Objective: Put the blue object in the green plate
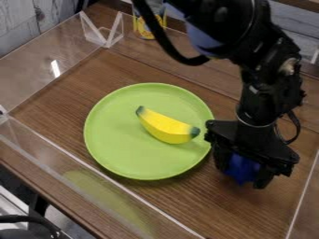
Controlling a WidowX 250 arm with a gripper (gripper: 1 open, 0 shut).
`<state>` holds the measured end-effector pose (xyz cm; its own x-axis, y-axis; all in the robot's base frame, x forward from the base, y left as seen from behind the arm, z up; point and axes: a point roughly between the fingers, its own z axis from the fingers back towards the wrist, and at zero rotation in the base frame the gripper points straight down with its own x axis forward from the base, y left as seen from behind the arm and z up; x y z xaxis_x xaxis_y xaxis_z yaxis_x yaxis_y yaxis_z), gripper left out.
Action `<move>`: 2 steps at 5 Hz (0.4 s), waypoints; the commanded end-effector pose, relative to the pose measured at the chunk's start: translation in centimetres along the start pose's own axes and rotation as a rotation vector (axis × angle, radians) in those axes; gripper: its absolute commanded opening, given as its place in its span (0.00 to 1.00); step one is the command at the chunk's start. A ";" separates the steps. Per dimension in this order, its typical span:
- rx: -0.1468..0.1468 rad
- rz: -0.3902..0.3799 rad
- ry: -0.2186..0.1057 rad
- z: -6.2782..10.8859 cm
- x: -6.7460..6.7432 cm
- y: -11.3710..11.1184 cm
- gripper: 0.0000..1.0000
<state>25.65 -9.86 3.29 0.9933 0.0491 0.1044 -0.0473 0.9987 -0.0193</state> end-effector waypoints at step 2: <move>0.007 -0.001 -0.010 0.1 0.6 0.7 0.00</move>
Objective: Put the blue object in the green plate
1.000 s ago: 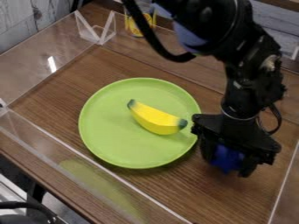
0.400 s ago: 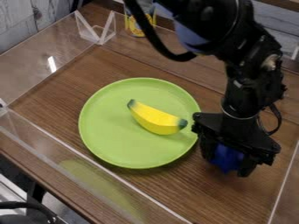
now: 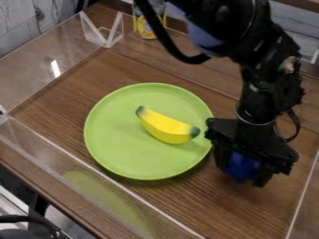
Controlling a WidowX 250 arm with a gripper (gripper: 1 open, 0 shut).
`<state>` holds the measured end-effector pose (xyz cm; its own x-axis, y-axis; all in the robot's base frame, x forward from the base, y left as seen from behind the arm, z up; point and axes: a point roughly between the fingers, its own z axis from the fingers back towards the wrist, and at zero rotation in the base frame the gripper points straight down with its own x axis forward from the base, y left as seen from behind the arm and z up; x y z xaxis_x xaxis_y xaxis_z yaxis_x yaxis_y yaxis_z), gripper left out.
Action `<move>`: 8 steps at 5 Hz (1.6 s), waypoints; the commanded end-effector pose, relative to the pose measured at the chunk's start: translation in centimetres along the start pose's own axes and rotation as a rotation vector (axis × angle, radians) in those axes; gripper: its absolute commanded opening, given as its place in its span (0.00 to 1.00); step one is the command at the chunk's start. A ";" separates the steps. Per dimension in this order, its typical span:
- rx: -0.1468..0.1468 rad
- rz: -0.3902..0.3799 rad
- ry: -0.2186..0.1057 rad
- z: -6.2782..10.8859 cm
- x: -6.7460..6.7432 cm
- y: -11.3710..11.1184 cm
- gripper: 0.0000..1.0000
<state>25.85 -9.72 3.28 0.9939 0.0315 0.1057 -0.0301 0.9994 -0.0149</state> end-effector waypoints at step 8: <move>0.026 -0.040 0.001 1.1 1.0 1.6 0.00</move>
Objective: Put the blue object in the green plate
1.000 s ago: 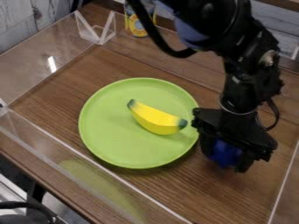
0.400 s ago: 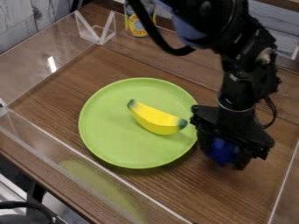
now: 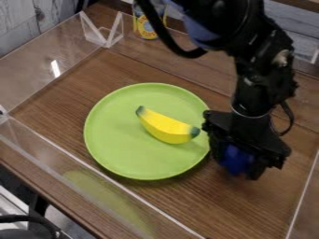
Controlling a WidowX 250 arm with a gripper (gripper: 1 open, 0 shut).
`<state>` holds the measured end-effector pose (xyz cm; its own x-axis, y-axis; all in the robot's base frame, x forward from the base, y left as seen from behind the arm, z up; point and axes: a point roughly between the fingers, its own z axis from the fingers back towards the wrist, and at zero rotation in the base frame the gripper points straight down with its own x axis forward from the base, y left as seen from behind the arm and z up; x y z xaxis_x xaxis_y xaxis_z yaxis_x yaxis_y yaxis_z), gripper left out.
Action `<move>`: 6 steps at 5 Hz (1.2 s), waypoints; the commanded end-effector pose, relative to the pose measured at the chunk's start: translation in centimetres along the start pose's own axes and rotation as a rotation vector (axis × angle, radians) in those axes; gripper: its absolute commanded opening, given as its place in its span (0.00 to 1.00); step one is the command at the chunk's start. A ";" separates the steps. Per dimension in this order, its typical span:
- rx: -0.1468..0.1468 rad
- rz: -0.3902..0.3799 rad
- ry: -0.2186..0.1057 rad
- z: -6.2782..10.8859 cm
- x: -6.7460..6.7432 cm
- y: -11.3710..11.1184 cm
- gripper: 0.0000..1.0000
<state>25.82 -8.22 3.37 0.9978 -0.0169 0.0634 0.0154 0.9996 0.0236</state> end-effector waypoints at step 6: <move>0.007 -0.002 -0.026 2.1 1.0 1.0 0.00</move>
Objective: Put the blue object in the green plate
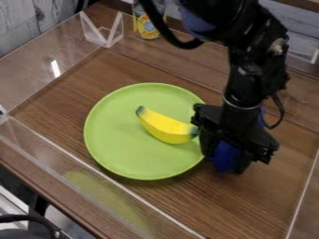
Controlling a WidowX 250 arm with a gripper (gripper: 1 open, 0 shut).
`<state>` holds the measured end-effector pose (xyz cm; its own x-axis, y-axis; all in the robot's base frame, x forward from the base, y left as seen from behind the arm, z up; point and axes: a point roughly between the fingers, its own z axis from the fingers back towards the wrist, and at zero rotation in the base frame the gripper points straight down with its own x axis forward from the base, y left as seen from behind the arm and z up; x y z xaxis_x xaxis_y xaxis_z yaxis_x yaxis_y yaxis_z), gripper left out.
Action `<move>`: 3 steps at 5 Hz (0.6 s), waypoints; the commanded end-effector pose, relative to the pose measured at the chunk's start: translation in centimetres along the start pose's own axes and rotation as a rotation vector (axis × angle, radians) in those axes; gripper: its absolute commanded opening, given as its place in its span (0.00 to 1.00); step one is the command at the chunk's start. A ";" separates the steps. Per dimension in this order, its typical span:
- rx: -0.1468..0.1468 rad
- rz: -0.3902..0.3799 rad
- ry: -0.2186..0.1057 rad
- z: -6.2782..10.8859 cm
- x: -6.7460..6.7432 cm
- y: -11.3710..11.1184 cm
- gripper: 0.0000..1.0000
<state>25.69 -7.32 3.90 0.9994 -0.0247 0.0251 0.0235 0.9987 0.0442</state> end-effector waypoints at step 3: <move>0.005 0.018 -0.078 6.4 1.3 1.7 0.00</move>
<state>26.10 -5.84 8.86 0.9989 -0.0093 0.0450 0.0066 0.9982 0.0589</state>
